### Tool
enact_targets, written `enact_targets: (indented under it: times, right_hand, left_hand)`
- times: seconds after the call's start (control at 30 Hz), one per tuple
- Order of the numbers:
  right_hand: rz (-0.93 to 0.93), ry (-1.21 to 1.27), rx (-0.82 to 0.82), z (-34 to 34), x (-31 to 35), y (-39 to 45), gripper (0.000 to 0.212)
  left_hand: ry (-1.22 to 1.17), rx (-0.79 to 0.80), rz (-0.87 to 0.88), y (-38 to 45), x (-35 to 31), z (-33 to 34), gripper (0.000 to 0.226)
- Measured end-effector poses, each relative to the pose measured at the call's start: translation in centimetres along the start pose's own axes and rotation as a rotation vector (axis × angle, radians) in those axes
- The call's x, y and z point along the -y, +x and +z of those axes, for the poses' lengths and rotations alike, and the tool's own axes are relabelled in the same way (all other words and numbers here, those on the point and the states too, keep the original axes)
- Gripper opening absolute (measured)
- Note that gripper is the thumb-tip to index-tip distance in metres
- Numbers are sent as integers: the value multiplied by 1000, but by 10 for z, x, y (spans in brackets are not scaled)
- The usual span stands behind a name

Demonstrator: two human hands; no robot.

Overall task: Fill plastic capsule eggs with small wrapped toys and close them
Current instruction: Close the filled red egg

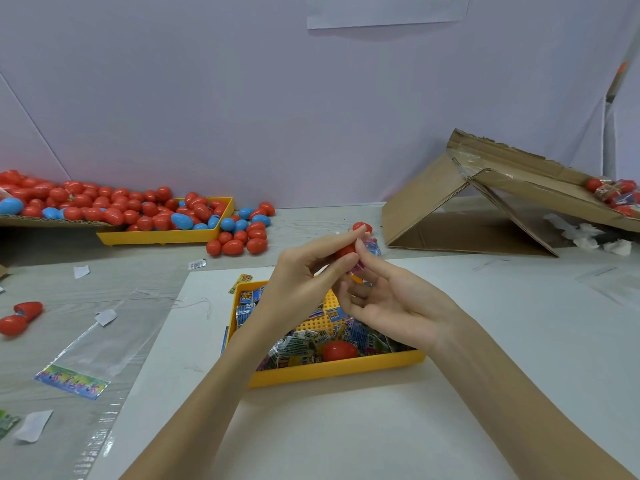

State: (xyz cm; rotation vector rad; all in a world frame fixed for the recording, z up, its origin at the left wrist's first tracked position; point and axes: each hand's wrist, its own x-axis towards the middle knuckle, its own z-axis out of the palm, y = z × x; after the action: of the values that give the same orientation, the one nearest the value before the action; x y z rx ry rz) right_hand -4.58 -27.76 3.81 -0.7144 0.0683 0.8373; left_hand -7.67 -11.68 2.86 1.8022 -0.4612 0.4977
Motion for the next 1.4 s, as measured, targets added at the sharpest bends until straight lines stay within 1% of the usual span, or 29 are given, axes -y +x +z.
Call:
enact_targets:
  times: [0.1,0.2,0.27,0.4,0.47,0.5,0.6,0.63,0.7,0.77,0.83,1.03,1.17,1.4]
  right_hand:
    - [-24,30,-24,1,-2,1,65]
    - [-65,4,-11,0,-3,3,53]
    - [-108,-59,5,0,-4,3,43]
    - [-252,-217,5,-3,-5,4,38]
    - [-358,-316,19,-3,-6,4,33]
    - [-438,-405,12,-3,-7,4,31]
    - [-758,-757,-141,-3,-10,3,27]
    - [-837,-841,-166,-2,-11,3,27]
    - [-924,-916,-155,-2,-12,2,30]
    - [-958,-962,-141,-1,-10,3,34]
    - [-973,-1012,-113,-1,-8,2,40]
    - [-928,-1127,36,-2,-3,0,52]
    - [-977,-1105,35,-1,-3,-2,57]
    - [-1029,-1152,55,-4,-1,0,59]
  left_hand:
    - [-30,17,-21,-1,2,0,40]
    - [-53,26,-40,0,3,0,39]
    - [-54,29,-46,0,2,0,40]
    - [-64,21,-53,0,2,2,41]
    - [-89,-1,-78,1,3,1,41]
    - [-111,-13,-100,1,4,1,40]
    - [-207,-20,-169,1,3,0,36]
    - [-248,-24,-188,1,2,0,34]
    - [-325,-50,-214,2,-1,-1,31]
    - [-391,-84,-235,3,-2,-3,31]
    - [-408,-98,-235,4,-2,-5,28]
    - [-431,-125,-214,5,-2,-12,23]
    - [-390,-142,-182,4,-2,-11,20]
    - [-446,-118,-166,5,-1,-9,11]
